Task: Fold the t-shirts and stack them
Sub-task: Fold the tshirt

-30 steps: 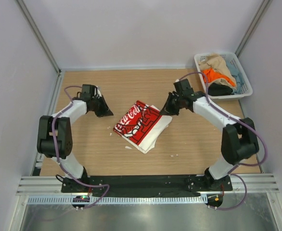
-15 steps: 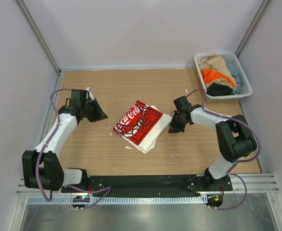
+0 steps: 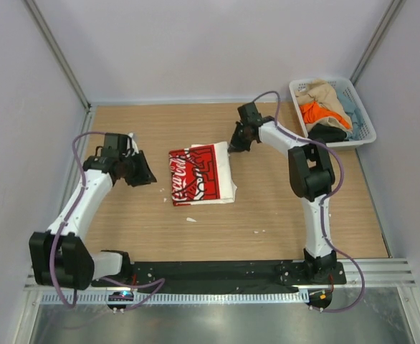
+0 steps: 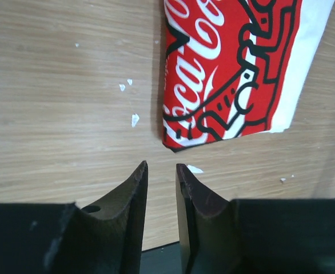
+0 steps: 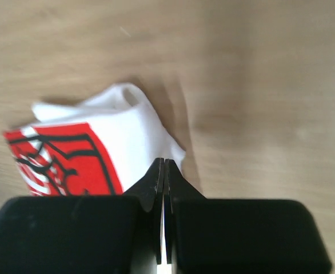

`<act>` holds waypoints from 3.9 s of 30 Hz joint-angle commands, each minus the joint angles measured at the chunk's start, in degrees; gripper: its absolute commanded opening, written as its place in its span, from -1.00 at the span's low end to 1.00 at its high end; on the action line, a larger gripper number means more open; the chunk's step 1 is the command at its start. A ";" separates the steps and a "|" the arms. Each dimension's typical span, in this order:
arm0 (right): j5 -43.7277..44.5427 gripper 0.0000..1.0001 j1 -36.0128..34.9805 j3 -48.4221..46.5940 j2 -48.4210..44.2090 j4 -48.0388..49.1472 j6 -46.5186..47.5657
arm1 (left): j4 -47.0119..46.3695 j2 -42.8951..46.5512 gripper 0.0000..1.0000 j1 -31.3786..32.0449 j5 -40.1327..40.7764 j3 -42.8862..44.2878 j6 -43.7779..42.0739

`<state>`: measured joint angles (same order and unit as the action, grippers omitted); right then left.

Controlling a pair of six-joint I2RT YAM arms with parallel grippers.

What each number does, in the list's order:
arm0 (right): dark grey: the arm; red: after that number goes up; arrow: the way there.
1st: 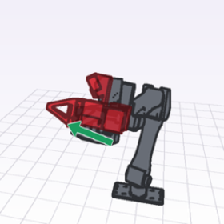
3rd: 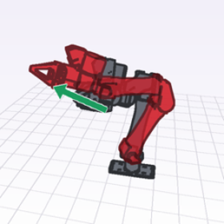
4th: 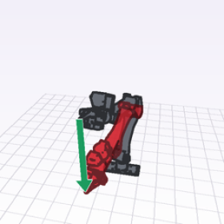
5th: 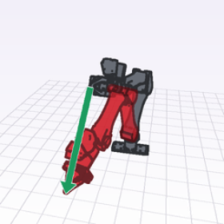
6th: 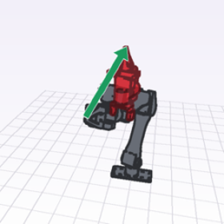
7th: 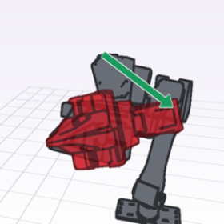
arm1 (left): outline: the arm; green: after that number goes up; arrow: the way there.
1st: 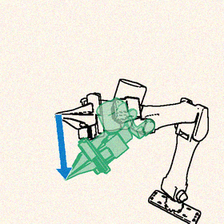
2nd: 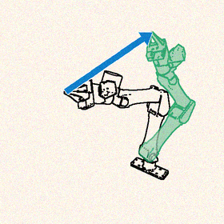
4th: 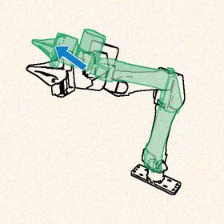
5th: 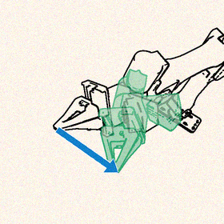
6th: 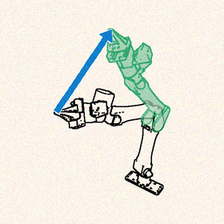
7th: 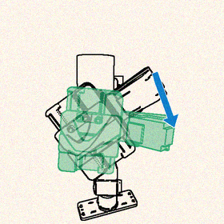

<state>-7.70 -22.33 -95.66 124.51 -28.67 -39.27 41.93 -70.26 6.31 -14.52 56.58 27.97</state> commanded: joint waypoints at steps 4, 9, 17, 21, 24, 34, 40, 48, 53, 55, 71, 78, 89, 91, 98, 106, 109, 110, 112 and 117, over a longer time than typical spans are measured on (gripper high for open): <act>1.98 -0.93 0.88 -18.70 -1.52 -15.62 8.77 | 1.84 -20.33 -0.72 0.20 -1.37 11.87 -6.52; 1.99 -0.88 3.43 -5.97 -13.13 -14.23 8.42 | 0.08 -29.03 -0.76 7.82 2.91 12.94 -5.30; 1.03 -0.87 6.77 15.13 -29.31 -10.54 7.72 | -0.10 -33.54 -0.83 15.48 6.26 11.89 -0.81; -1.26 -0.86 8.00 22.34 -33.97 -8.17 6.05 | -2.28 -34.77 -0.83 21.71 4.08 10.22 2.60; -2.22 -0.86 9.40 26.83 -37.05 -6.32 5.52 | -5.71 -36.43 -0.85 28.56 0.12 10.83 7.08; -20.39 -0.79 13.63 37.11 -37.41 1.06 9.82 | -13.63 -31.35 -0.71 37.29 -21.84 16.55 18.44; -36.23 -0.79 12.31 43.36 -36.35 11.24 8.51 | -10.29 -25.19 -0.80 29.48 -22.38 20.32 11.86; -41.16 -0.86 3.62 45.90 -32.14 15.47 7.02 | -17.06 -45.65 -1.00 23.23 -34.08 35.94 3.86; -41.60 -0.88 -0.25 47.67 -29.15 23.65 2.45 | -21.36 -54.97 -1.00 23.58 -33.82 38.87 4.03; -41.69 -0.89 -1.75 47.49 -26.96 26.10 1.22 | -21.80 -56.39 -1.00 23.49 -32.50 38.70 4.55; -34.67 -0.96 -3.86 57.24 -19.04 35.52 -2.92 | -21.28 -62.46 -1.00 23.40 -27.05 35.98 7.19; -32.29 -0.95 -3.78 62.70 -30.45 26.33 -1.09 | -17.77 -60.97 -1.00 23.31 -26.96 37.81 3.94; -35.27 -0.94 1.67 50.41 -38.65 18.11 -1.16 | -18.55 -45.33 -1.00 23.93 -27.22 30.64 7.53; -36.77 -0.94 1.76 48.99 -35.22 20.57 -1.69 | -20.13 -43.40 -1.00 24.45 -27.75 28.07 7.81; -40.46 -0.94 1.76 50.21 -27.04 28.31 -4.16 | -26.20 -41.27 -1.00 27.00 -27.49 14.11 9.65; -34.94 -0.94 7.55 58.13 -26.42 26.41 0.49 | -27.70 -42.07 -1.00 28.32 -22.13 7.50 8.77; -31.33 -0.94 10.28 55.33 -26.68 19.02 3.83 | -26.12 -39.36 -1.00 28.67 -21.08 7.58 8.51; -30.45 -0.92 10.46 52.27 -27.12 16.82 6.46 | -25.33 -38.21 -0.97 28.67 -20.81 8.63 8.42; -28.07 -0.88 10.46 49.00 -27.48 11.02 8.85 | -20.68 -34.18 -0.78 28.41 -18.63 12.13 7.29; -24.55 -0.34 10.46 39.94 -29.06 3.18 12.37 | -9.44 -30.64 -0.21 19.92 -17.72 20.67 1.49</act>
<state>-35.75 -11.77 -50.96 98.26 -19.18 -31.55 26.35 -105.43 32.51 -33.78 71.37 33.87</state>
